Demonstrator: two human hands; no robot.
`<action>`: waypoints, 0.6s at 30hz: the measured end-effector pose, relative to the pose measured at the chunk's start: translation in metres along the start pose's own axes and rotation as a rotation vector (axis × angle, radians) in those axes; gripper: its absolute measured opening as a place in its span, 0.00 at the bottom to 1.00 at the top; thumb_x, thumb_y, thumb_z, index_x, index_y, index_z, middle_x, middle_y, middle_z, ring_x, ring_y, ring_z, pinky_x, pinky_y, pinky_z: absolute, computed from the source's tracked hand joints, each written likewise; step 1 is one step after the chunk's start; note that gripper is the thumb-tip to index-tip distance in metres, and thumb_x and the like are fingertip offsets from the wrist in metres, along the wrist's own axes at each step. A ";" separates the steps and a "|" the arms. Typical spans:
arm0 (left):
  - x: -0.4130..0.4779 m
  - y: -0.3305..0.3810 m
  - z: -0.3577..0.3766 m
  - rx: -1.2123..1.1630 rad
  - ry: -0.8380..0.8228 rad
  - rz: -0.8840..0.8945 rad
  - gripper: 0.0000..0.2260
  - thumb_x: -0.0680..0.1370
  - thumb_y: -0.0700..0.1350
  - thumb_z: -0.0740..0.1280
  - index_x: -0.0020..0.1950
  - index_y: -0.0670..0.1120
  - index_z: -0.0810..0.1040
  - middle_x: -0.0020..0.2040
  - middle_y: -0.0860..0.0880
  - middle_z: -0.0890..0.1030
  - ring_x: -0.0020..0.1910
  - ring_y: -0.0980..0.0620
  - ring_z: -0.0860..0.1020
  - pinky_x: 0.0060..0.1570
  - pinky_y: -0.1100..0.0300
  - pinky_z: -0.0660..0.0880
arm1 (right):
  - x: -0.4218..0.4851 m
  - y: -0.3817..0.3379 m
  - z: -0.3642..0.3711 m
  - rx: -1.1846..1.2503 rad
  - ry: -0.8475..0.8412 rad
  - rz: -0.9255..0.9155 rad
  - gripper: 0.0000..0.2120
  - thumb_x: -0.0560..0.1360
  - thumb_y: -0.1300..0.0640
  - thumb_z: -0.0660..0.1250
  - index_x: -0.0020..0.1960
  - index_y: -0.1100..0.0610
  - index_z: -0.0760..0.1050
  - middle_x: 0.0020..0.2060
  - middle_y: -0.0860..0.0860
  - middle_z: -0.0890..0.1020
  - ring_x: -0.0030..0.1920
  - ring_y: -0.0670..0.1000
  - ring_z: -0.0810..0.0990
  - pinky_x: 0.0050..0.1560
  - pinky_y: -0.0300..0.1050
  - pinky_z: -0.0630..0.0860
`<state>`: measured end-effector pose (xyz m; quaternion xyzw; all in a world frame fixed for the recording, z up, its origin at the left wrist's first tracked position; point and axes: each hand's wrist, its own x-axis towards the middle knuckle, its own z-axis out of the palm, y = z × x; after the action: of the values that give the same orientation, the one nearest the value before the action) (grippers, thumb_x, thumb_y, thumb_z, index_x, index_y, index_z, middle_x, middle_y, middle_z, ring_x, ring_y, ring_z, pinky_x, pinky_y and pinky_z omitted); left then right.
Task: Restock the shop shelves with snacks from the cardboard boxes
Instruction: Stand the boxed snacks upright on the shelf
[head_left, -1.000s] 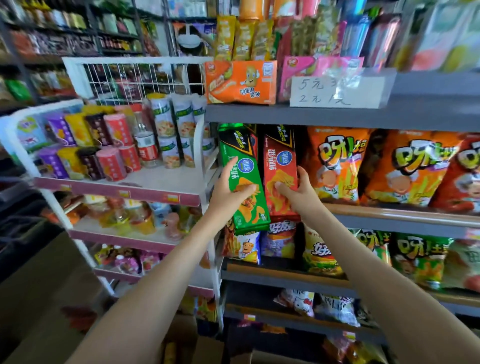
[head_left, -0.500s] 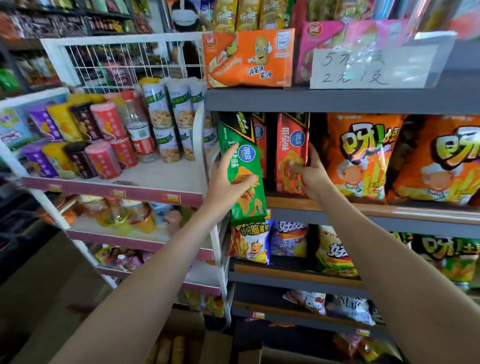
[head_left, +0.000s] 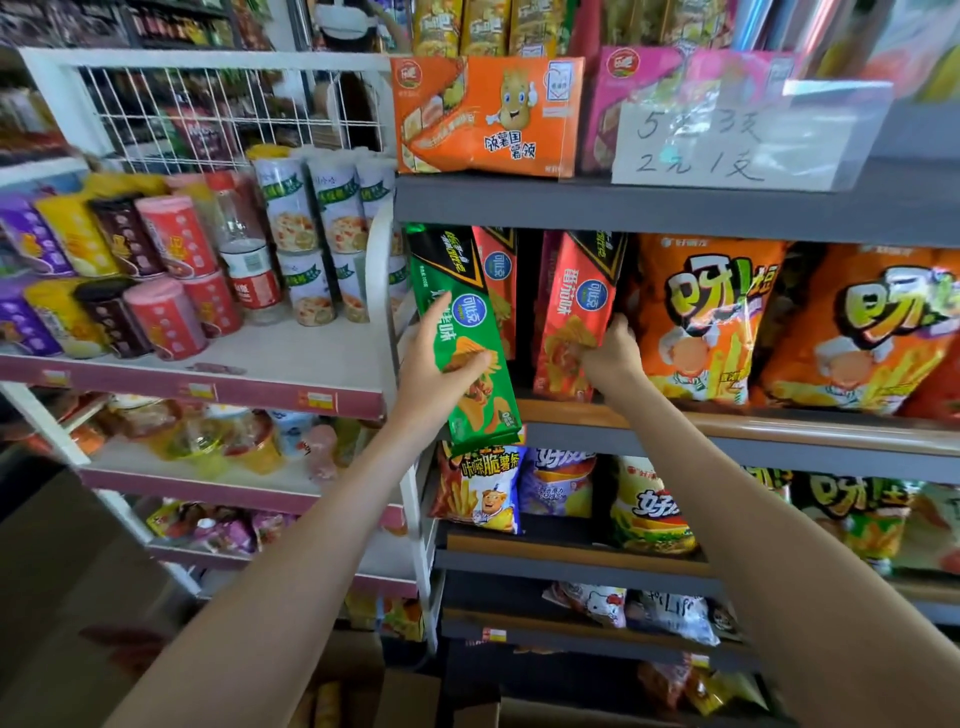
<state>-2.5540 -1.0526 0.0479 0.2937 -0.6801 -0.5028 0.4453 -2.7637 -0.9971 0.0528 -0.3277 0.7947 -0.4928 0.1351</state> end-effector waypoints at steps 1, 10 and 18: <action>-0.001 0.002 0.001 0.023 -0.001 0.004 0.33 0.72 0.45 0.74 0.71 0.63 0.64 0.61 0.64 0.73 0.60 0.56 0.77 0.59 0.47 0.77 | 0.001 0.000 -0.001 0.013 -0.009 -0.005 0.29 0.74 0.61 0.71 0.70 0.62 0.62 0.65 0.61 0.71 0.65 0.61 0.72 0.63 0.58 0.73; 0.006 0.007 -0.003 0.040 -0.052 0.018 0.32 0.74 0.42 0.73 0.71 0.63 0.63 0.64 0.58 0.73 0.61 0.61 0.75 0.60 0.52 0.76 | -0.011 -0.001 0.001 -0.089 -0.006 -0.209 0.34 0.76 0.68 0.65 0.77 0.58 0.53 0.69 0.61 0.65 0.69 0.61 0.65 0.67 0.60 0.68; 0.007 0.013 -0.001 -0.020 -0.129 0.028 0.31 0.76 0.33 0.67 0.75 0.52 0.63 0.63 0.62 0.71 0.60 0.64 0.74 0.52 0.70 0.74 | -0.068 -0.037 0.007 0.062 -0.566 -0.274 0.39 0.73 0.49 0.73 0.76 0.51 0.55 0.61 0.52 0.77 0.58 0.51 0.79 0.60 0.51 0.76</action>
<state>-2.5556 -1.0546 0.0619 0.2468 -0.7065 -0.5211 0.4104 -2.6950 -0.9689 0.0742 -0.5514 0.6588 -0.4196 0.2932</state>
